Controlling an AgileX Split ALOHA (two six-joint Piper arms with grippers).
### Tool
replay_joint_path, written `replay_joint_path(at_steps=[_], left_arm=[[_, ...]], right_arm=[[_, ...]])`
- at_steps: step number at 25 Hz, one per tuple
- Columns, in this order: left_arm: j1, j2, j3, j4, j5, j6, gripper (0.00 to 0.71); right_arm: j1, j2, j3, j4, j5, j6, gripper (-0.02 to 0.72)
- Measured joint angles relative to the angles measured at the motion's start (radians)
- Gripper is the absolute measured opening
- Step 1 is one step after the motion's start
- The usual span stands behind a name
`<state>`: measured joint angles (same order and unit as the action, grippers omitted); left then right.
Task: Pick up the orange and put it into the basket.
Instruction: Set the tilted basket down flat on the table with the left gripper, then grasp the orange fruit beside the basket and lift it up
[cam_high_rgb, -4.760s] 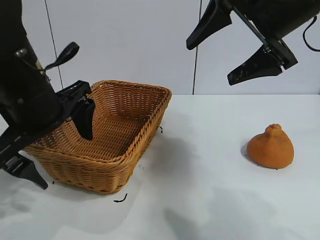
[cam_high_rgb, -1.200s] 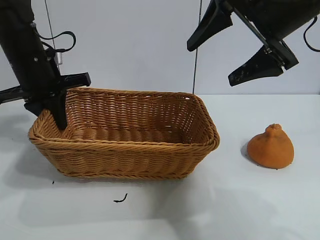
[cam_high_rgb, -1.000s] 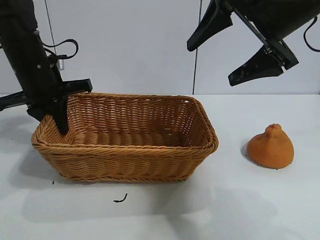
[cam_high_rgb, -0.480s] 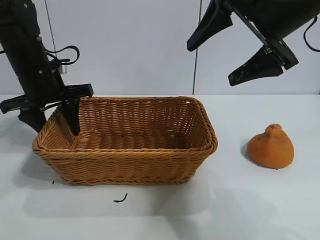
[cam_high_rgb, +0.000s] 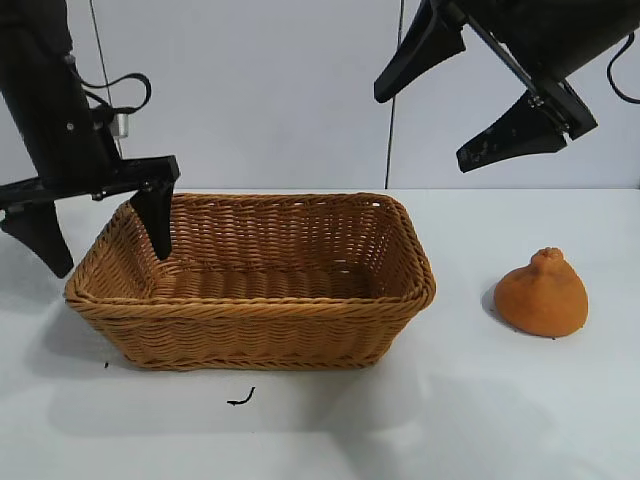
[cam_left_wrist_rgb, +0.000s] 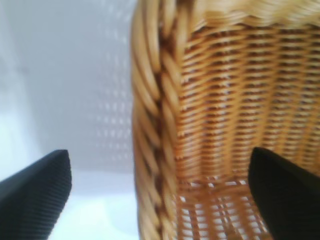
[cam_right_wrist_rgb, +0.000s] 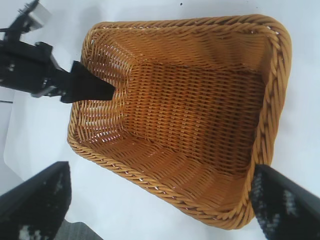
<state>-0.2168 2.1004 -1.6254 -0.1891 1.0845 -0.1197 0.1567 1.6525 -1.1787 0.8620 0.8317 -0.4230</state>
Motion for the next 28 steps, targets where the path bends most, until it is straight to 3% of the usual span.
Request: replay_joint_path(at_steps=[9, 20, 28], left_arm=[[0.015, -0.143, -0.113, 0.103, 0.094, 0.0, 0.692], [0.18, -0.181, -0.121, 0.189, 0.127, 0.009, 0.692], [0.198, -0.326, -0.121, 0.179, 0.13, 0.011, 0.692]], right_arm=[[0.0, 0.0, 0.0, 0.0, -0.001, 0.0, 0.696], [0.0, 0.0, 0.0, 0.0, -0.001, 0.0, 0.696], [0.0, 0.0, 0.0, 0.0, -0.001, 0.0, 0.696]])
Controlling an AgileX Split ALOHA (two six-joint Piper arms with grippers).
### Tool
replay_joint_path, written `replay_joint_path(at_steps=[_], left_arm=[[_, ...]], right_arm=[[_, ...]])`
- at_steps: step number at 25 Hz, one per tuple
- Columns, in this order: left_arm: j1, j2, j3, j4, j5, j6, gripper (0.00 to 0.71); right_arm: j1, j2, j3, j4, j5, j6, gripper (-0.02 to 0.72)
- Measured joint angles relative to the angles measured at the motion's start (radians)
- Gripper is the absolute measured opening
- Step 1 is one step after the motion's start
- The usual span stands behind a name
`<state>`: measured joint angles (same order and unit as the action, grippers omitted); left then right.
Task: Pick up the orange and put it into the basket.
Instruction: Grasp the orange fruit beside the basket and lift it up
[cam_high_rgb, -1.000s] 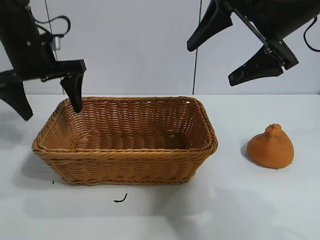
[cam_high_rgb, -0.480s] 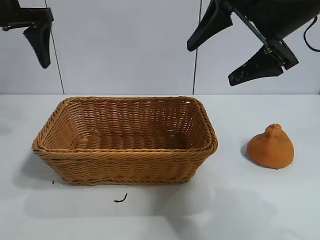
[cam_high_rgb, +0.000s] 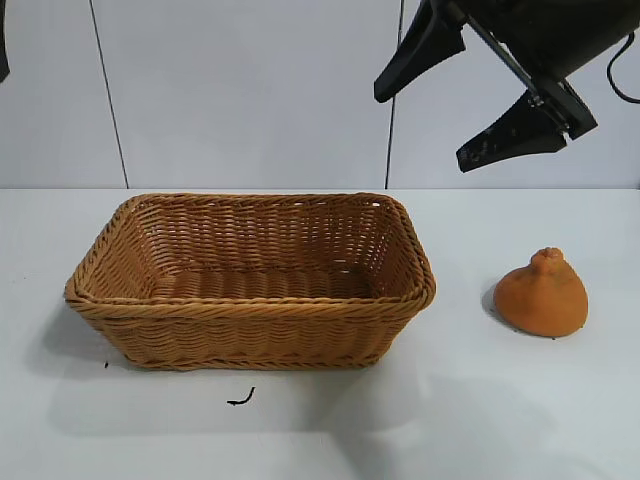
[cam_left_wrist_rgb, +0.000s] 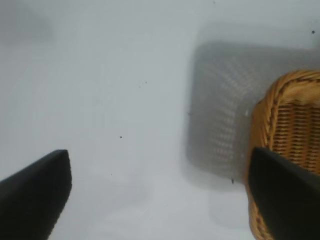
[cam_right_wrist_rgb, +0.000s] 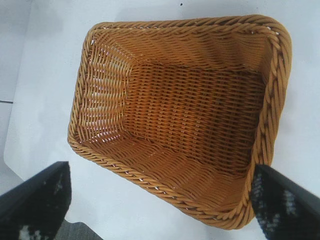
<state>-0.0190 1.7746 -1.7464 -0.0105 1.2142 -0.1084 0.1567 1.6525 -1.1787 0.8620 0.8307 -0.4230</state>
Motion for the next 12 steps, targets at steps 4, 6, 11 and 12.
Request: replay_joint_path(at_steps=[4, 6, 11, 12], left_arm=[[0.0, -0.129, 0.001, -0.006, 0.001, 0.001, 0.692], [0.0, -0.214, 0.024, -0.006, -0.001, 0.001, 0.692], [0.0, -0.455, 0.194, -0.007, 0.0, 0.001, 0.692], [0.0, -0.511, 0.247, -0.007, 0.0, 0.001, 0.692]], right_arm=[[0.0, 0.0, 0.0, 0.0, 0.0, 0.0, 0.696], [0.0, 0.0, 0.0, 0.0, 0.0, 0.0, 0.696], [0.0, 0.0, 0.0, 0.0, 0.0, 0.0, 0.696], [0.0, 0.0, 0.0, 0.0, 0.0, 0.0, 0.696]])
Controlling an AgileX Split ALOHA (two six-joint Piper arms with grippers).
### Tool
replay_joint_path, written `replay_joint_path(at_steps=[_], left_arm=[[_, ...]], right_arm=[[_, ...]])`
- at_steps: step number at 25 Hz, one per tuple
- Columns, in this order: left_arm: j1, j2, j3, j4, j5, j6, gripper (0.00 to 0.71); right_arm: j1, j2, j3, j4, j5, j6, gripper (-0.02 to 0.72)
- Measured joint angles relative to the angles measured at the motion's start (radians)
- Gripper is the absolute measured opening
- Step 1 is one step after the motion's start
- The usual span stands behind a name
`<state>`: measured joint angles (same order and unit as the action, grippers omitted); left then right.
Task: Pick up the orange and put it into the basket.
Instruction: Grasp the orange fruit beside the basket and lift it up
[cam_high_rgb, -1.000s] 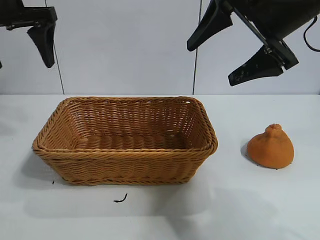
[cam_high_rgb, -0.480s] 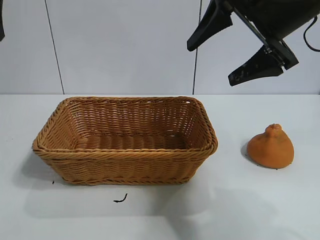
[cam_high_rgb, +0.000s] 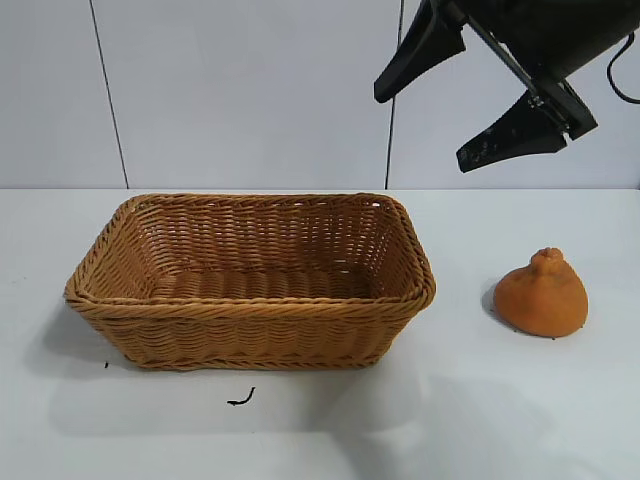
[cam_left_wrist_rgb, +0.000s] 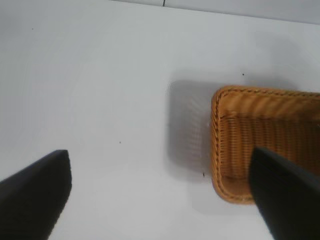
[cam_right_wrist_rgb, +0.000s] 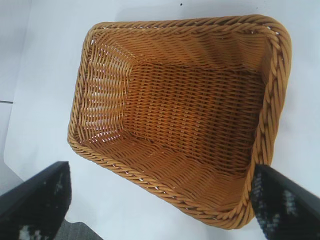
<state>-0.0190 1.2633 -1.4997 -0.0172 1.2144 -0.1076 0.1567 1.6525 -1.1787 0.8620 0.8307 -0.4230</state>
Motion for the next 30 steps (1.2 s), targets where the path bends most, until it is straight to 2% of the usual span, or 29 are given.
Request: replay_joint_path(at_steps=[11, 12, 13, 17, 19, 30], left_arm=[[0.0, -0.58, 0.642, 0.001, 0.001, 0.0, 0.692], [0.0, -0.58, 0.642, 0.001, 0.001, 0.0, 0.692], [0.0, -0.673, 0.76, 0.002, -0.028, 0.0, 0.692], [0.0, -0.846, 0.956, 0.002, -0.103, 0.0, 0.692], [0.0, -0.91, 0.992, 0.001, -0.122, 0.001, 0.692], [0.0, -1.221, 0.996, 0.001, -0.152, 0.003, 0.692]], right_arm=[[0.0, 0.0, 0.0, -0.001, 0.0, 0.0, 0.696], [0.0, 0.0, 0.0, -0.001, 0.0, 0.0, 0.696], [0.0, 0.0, 0.0, -0.001, 0.0, 0.0, 0.696], [0.0, 0.0, 0.0, -0.001, 0.0, 0.0, 0.696], [0.0, 0.0, 0.0, -0.001, 0.0, 0.0, 0.696], [0.0, 0.0, -0.001, -0.001, 0.0, 0.0, 0.696]])
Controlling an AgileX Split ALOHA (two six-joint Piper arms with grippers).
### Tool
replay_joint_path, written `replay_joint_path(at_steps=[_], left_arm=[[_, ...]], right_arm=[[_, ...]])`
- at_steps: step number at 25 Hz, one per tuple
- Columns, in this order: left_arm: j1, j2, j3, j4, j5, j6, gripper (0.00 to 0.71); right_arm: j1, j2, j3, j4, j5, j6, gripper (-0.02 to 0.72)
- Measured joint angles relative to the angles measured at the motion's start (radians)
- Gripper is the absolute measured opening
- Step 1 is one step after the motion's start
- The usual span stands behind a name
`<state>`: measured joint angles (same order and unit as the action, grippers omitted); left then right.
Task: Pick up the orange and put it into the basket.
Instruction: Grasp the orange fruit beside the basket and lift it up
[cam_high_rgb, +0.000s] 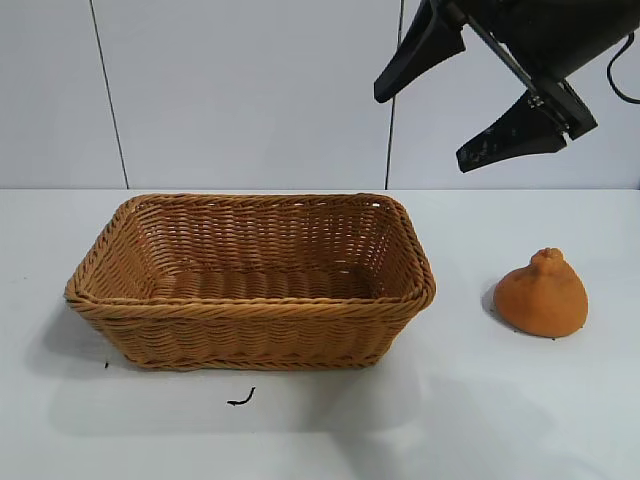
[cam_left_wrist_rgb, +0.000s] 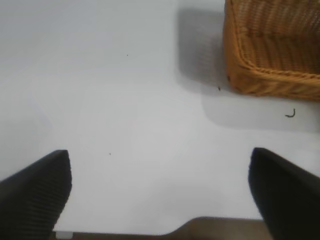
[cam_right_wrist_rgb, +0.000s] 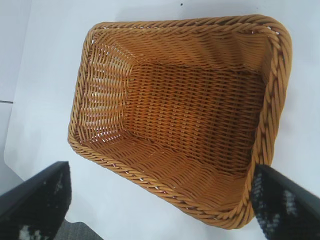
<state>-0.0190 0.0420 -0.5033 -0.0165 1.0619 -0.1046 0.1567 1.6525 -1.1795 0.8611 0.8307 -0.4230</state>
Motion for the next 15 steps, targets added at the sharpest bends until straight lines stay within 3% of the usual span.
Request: replay_joint_path(at_steps=[3, 5, 7, 12, 15], left_arm=[[0.0, -0.045, 0.0, 0.0, 0.0, 0.0, 0.692], [0.0, -0.046, 0.0, 0.0, 0.0, 0.0, 0.692], [0.0, -0.046, 0.0, 0.001, 0.0, 0.0, 0.692], [0.0, -0.046, 0.0, 0.001, 0.0, 0.0, 0.692], [0.0, -0.046, 0.0, 0.002, 0.0, 0.0, 0.692]], right_arm=[[0.001, 0.0, -0.026, -0.031, 0.006, 0.0, 0.696], [-0.003, 0.0, -0.065, -0.089, 0.027, 0.007, 0.696], [-0.013, 0.0, -0.116, -0.184, 0.052, 0.046, 0.696], [-0.053, 0.0, -0.241, -0.56, 0.11, 0.265, 0.696], [-0.081, 0.002, -0.275, -0.688, 0.133, 0.33, 0.696]])
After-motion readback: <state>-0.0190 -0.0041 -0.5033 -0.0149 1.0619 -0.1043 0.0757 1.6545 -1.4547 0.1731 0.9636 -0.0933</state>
